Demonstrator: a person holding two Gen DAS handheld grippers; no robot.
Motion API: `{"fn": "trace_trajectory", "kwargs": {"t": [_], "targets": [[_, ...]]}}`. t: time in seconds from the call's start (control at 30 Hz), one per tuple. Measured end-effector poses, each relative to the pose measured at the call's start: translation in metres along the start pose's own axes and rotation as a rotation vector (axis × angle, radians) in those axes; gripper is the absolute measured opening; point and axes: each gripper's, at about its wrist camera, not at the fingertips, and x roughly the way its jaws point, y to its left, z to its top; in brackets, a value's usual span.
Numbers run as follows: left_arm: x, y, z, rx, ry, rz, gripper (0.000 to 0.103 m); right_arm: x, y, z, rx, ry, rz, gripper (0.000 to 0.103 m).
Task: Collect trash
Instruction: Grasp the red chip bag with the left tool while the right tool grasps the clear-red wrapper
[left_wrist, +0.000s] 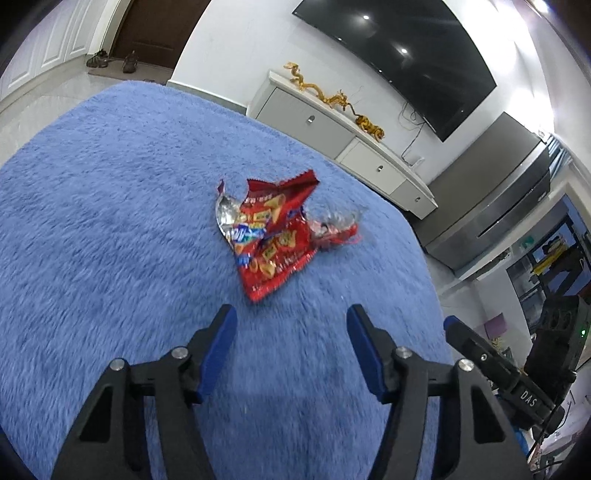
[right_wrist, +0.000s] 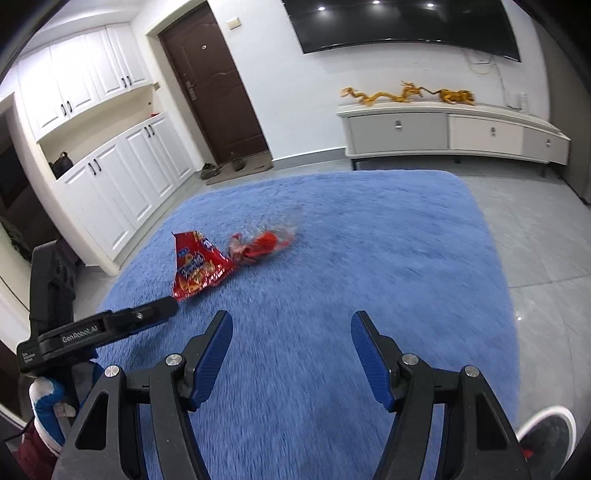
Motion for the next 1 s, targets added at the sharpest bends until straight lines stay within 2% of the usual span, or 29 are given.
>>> {"fn": "trace_trajectory", "kwargs": {"t": [0.27,0.5,0.77,0.93,1.0], "targets": [[0.016,0.007,0.014,-0.036,-0.012,-0.002,0.054,0.038,-0.003,0.024,0.034,0.013,0.068,0.064],[0.028,0.008,0.024,-0.019,-0.019,0.045,0.033,0.071,-0.006,0.041,0.107,0.037,0.123,0.064],[0.031,0.009,0.025,-0.010,-0.028,0.043,0.025,0.099,-0.003,0.053,0.160,0.060,0.168,0.064],[0.031,0.015,0.027,-0.019,-0.030,0.039,0.019,0.110,-0.001,0.056,0.163,0.076,0.154,0.046],[0.030,0.021,0.029,-0.028,-0.030,0.038,0.015,0.110,-0.002,0.056,0.163,0.075,0.153,0.034]]}}
